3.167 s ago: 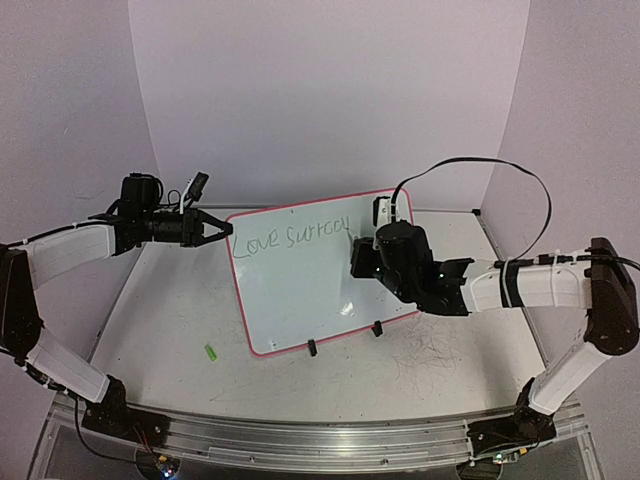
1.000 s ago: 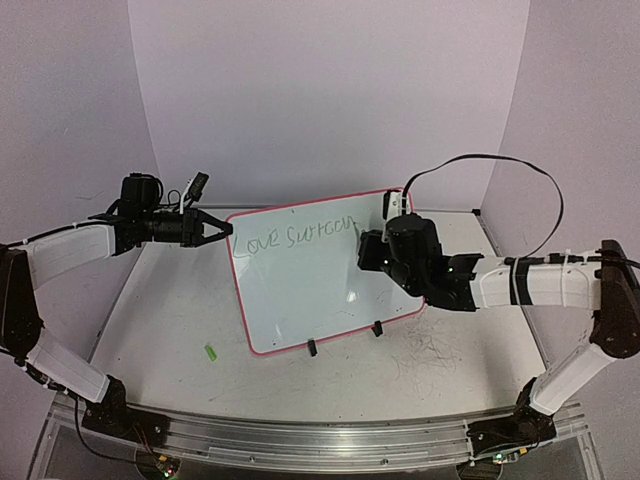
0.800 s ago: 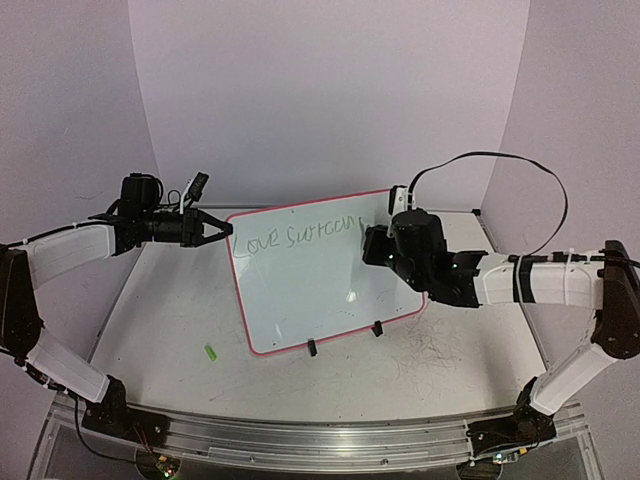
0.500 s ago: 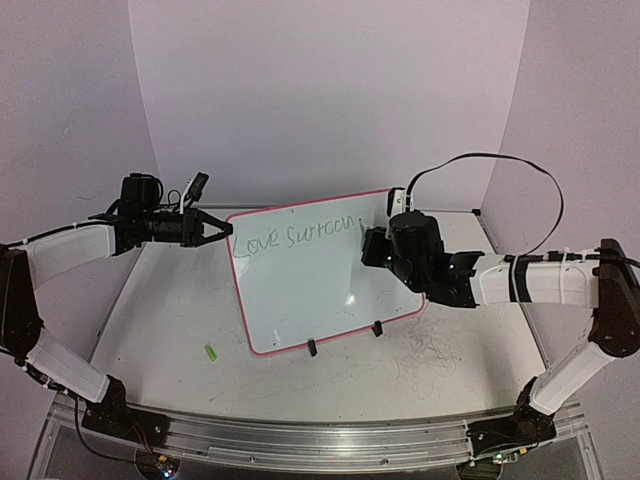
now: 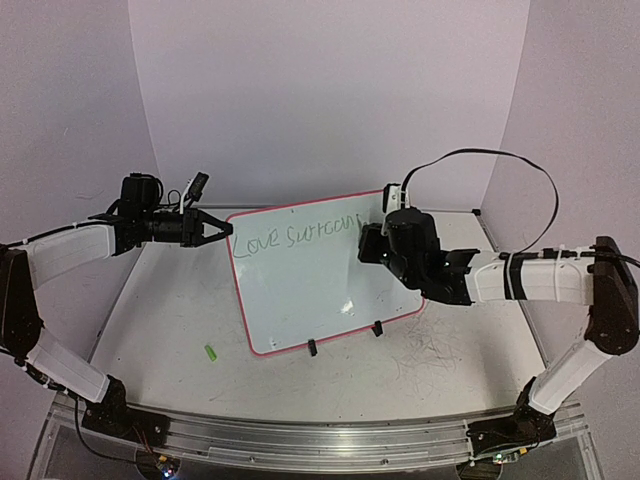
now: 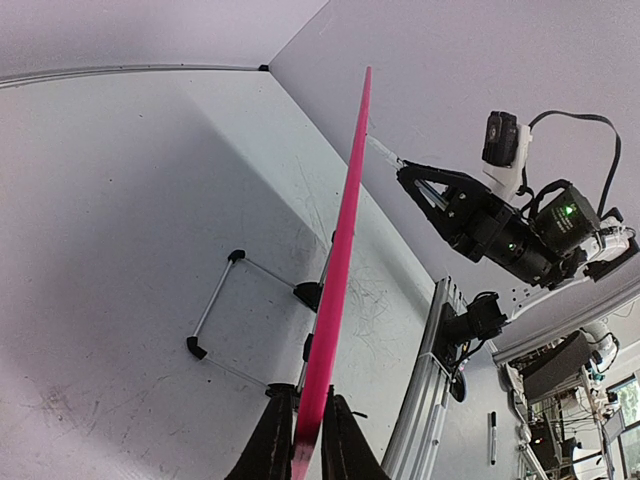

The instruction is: Write a sentence on the whiteboard

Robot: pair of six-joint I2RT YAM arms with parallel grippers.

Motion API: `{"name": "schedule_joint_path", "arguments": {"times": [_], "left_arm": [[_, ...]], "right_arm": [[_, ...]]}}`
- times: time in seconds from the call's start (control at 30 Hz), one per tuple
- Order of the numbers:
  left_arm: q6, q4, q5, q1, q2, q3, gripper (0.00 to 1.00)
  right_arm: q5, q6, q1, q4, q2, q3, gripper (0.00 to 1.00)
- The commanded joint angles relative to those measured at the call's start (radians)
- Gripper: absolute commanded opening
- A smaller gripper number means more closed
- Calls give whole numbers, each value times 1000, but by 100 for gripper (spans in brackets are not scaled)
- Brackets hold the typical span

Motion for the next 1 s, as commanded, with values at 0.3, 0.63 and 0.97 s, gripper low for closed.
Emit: {"name": "schedule_joint_path", "arguments": {"times": [0.3, 0.63, 0.97], "left_arm": [[15, 31, 27, -7, -29, -2, 12], [15, 30, 26, -8, -28, -3, 12], [17, 30, 24, -8, -22, -3, 12]], "right_arm": [[-31, 41, 29, -10, -4, -41, 0], [18, 62, 28, -28, -36, -78, 0], [25, 9, -9, -12, 11, 11, 0]]}}
